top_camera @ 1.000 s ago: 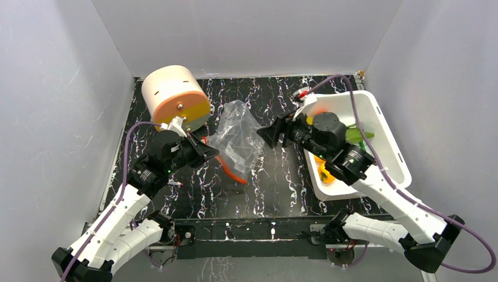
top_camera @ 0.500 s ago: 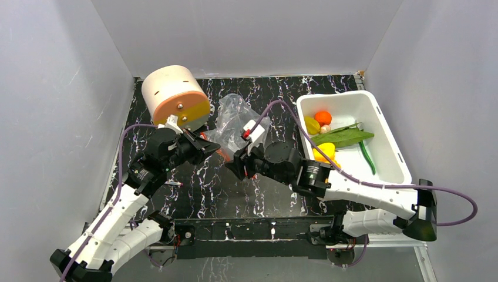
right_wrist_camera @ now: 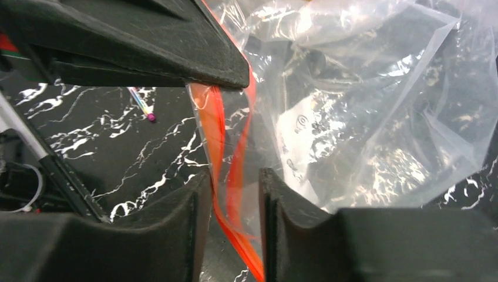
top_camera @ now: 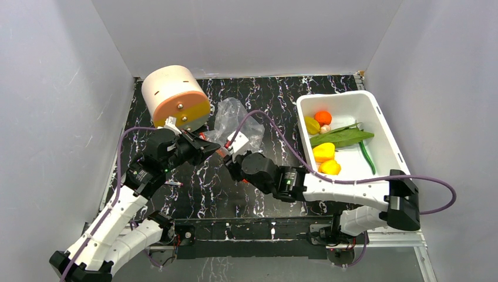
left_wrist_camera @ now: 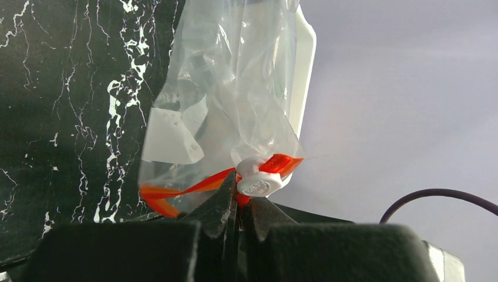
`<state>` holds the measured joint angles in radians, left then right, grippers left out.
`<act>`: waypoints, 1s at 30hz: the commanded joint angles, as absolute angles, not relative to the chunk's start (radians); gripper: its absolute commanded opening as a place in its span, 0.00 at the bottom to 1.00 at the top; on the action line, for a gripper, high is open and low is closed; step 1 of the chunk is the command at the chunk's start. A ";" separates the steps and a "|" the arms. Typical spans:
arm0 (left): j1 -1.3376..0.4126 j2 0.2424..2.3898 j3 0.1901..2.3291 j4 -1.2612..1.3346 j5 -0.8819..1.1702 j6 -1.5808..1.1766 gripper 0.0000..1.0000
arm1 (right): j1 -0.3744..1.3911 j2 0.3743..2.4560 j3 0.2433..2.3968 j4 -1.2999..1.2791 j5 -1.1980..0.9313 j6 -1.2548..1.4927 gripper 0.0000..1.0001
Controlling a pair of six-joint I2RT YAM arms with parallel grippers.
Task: Place the food in the zip-top bag and seal the zipper
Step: Open the zipper of the food storage bag.
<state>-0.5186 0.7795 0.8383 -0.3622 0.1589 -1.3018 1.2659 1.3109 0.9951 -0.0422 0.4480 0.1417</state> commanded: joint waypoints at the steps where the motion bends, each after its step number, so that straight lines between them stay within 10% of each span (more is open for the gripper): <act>1: -0.515 0.757 0.855 -0.351 0.185 -1.316 0.00 | 1.289 1.346 1.071 -0.037 0.602 0.133 0.25; 5: -0.515 0.750 0.851 -0.371 0.169 -1.307 0.00 | 1.295 1.317 1.045 -0.011 0.611 0.155 0.00; 9: -0.515 0.741 0.841 -0.362 0.166 -1.303 0.05 | 1.295 1.286 1.025 -0.014 0.617 0.223 0.00; 16: -0.515 0.723 0.861 -0.392 0.132 -1.192 0.59 | 1.290 1.228 0.995 -0.010 0.591 0.335 0.00; 30: -0.515 0.664 0.814 -0.346 0.204 -0.955 0.83 | 1.279 1.244 1.112 -0.171 0.638 0.579 0.00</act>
<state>-0.5186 0.6899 0.8345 -0.3820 0.1513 -1.0317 1.2823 1.2613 1.0458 -0.1646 0.5739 0.4763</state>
